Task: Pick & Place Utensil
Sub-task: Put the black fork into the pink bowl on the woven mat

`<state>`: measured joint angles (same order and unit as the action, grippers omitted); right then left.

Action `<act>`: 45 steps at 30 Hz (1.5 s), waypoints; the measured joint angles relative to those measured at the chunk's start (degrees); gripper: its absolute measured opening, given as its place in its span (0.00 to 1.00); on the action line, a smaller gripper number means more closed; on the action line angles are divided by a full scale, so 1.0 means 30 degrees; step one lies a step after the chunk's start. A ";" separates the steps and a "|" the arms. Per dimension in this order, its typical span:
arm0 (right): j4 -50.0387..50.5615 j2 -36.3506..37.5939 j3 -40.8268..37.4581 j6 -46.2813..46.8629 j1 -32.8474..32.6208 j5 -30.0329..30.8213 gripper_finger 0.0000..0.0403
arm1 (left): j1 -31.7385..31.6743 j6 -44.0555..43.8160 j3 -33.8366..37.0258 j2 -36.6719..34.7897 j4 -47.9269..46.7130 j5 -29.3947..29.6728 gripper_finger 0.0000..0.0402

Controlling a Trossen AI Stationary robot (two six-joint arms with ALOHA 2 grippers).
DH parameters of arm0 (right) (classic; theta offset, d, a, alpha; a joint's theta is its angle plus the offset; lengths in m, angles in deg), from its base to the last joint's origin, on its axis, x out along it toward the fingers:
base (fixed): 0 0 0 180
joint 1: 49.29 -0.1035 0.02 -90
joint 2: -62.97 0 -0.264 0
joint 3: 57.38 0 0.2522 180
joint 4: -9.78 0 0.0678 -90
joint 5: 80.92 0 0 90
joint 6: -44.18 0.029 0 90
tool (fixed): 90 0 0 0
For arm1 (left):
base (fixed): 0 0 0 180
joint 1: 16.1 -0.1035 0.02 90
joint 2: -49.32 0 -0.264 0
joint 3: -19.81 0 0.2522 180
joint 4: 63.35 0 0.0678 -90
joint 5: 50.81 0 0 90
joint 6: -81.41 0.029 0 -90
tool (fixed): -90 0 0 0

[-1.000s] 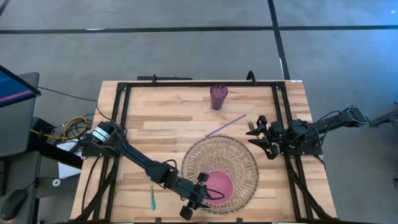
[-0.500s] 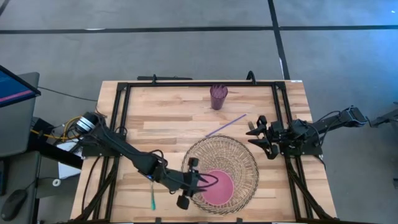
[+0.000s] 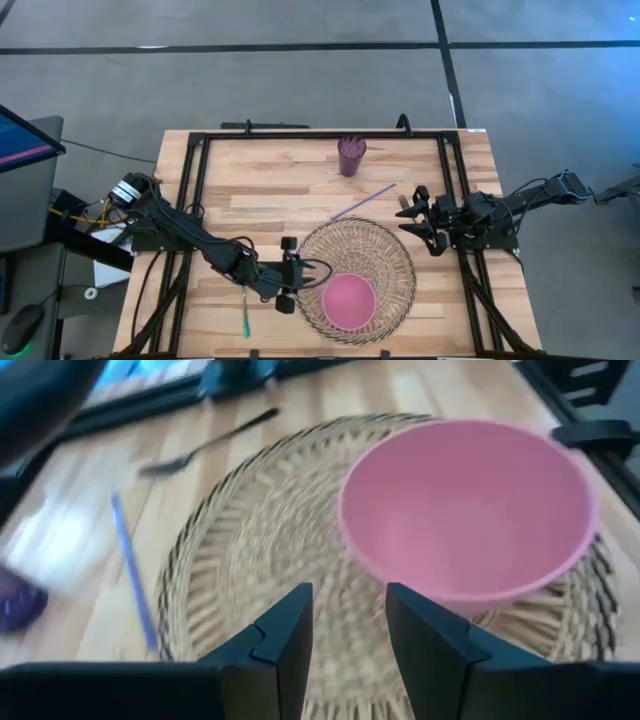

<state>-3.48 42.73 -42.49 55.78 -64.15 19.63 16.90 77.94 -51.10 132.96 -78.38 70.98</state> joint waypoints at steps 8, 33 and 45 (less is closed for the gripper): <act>0.0000 0.0006 0.0000 0.0000 -0.0001 0.0000 0.38 | 0.0004 -0.3440 0.2414 -0.1037 0.0077 0.0851 0.33; -0.0065 -0.1877 0.1161 0.0675 -0.0138 0.0007 0.38 | -0.2386 -0.5561 0.3702 -0.1239 0.0434 0.2410 0.33; 0.5003 -1.0802 0.7560 0.0233 -0.2267 0.3291 0.38 | -0.2058 -0.5660 0.3695 -0.1225 0.1605 0.0219 0.33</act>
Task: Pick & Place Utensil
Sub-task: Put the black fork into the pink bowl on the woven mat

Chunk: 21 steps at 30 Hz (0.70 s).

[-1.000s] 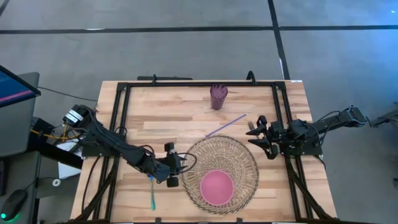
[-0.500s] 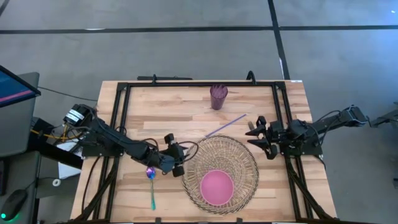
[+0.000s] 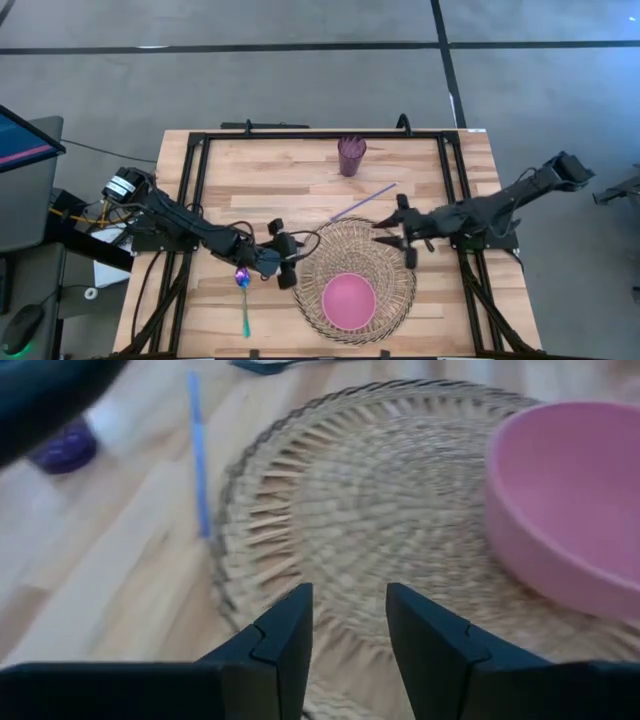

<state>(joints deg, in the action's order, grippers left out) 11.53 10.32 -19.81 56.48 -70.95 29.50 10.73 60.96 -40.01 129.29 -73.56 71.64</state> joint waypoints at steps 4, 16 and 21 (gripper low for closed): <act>0.7059 -0.2301 0.3209 0.3579 -0.0670 0.2731 0.38 | 0.0239 0.0001 0.0000 0.0000 0.0254 -0.0521 0.33; 2.1424 -0.5547 0.6057 1.8121 -0.1572 0.2939 0.38 | 0.0347 0.0006 0.0000 0.0000 0.0408 -0.0545 0.33; 2.5719 -0.6486 0.6007 2.1646 -0.1106 0.1769 0.38 | 0.0343 0.0006 0.0000 0.0000 0.0418 -0.0545 0.33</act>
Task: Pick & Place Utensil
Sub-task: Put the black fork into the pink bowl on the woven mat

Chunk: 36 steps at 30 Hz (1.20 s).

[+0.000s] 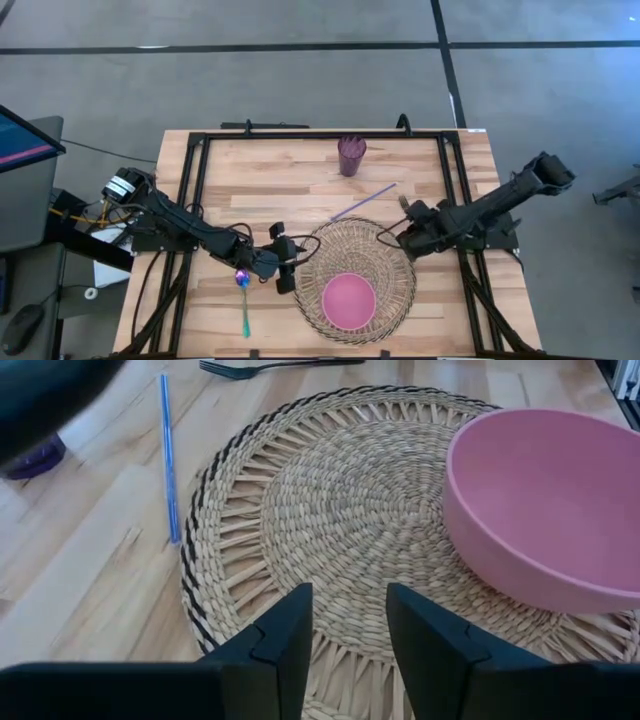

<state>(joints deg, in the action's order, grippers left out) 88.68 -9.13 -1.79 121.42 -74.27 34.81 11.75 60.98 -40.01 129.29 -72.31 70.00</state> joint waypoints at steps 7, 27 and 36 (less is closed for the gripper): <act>-0.4493 -0.0075 -0.2050 -0.1709 0.0531 -0.1048 0.38 | 0.0000 0.0000 0.0000 0.0000 0.0029 0.0000 0.33; -0.6379 0.0005 -0.5188 -0.1944 0.2600 -0.2101 0.37 | 0.0000 0.0000 0.0000 0.0000 0.0133 0.0000 0.33; -0.7685 -0.0017 -0.5232 -0.4416 0.2607 -0.2660 0.10 | 0.0000 0.0000 0.0000 0.0000 0.0146 0.0000 0.33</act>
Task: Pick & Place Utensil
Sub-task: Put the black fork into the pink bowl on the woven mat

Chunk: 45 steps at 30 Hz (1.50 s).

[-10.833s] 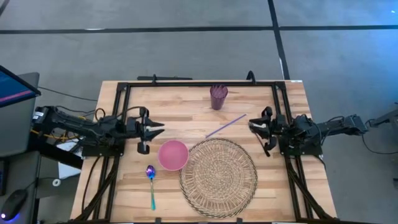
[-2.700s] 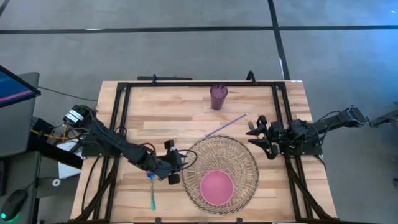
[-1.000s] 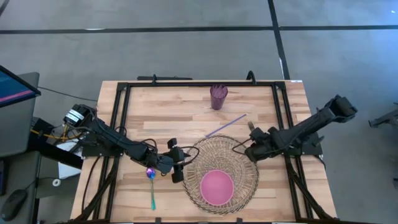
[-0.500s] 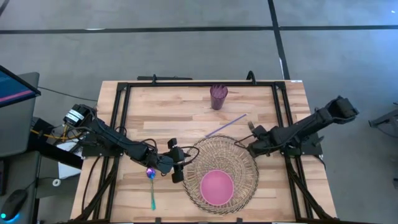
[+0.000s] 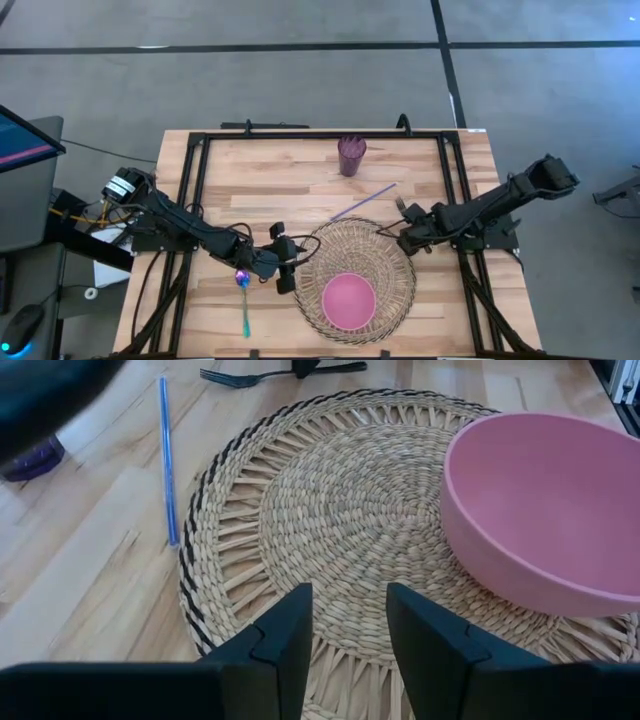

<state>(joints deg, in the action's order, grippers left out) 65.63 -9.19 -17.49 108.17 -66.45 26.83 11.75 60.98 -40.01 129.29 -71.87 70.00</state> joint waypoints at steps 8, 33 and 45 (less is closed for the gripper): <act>0.0205 -0.0047 0.0251 -0.0025 -0.0184 0.0034 0.06 | 0.0000 0.0000 0.0000 0.0000 0.0029 0.0000 0.33; -0.0329 -0.1260 0.8817 -0.0219 -0.4394 -0.4351 0.00 | 0.0992 0.1175 -0.0007 0.0031 0.2982 -0.2594 0.19; 0.1505 -0.7362 1.5334 -0.1791 -0.6030 -0.7515 0.00 | 0.1192 0.2218 -0.0015 0.2012 0.6069 -0.3505 0.02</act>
<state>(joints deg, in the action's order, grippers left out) 70.14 -31.27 28.52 102.80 -84.54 4.28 15.33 67.64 -40.06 135.32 -53.66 59.49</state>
